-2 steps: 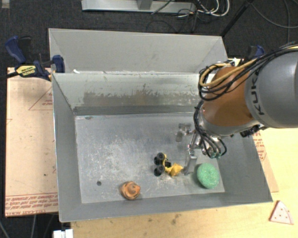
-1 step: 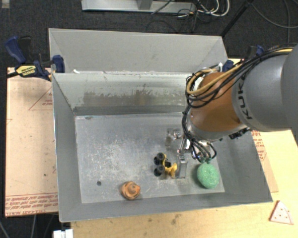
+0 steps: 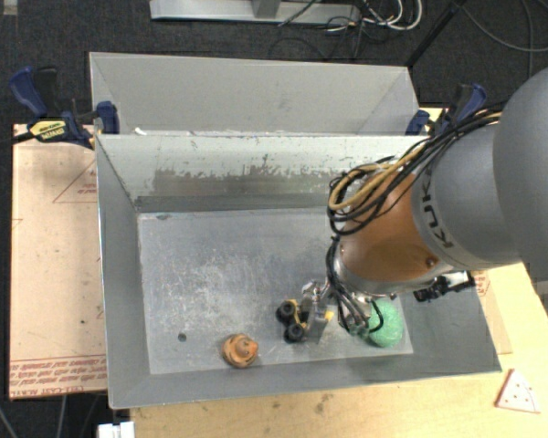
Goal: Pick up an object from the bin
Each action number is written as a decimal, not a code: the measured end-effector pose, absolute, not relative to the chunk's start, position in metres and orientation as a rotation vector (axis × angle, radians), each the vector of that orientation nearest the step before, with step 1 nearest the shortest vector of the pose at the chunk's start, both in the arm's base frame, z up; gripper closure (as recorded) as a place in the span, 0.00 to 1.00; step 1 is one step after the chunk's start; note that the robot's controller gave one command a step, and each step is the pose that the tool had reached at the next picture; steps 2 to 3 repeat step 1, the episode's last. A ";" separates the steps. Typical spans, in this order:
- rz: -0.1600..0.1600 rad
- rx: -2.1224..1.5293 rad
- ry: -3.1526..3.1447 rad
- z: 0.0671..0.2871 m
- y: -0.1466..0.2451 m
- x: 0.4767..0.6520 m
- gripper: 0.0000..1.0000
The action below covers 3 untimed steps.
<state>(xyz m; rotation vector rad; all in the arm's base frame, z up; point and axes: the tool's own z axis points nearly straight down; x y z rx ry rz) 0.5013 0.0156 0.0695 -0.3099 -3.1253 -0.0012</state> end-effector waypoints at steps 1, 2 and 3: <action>-0.001 -0.309 -3.125 0.070 0.016 0.501 1.00; -0.001 -0.309 -3.125 0.070 0.016 0.501 1.00; -0.001 -0.309 -3.125 0.070 0.016 0.501 1.00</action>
Offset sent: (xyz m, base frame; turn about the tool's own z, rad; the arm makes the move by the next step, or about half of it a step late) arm -0.0050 0.0033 0.1097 -0.0113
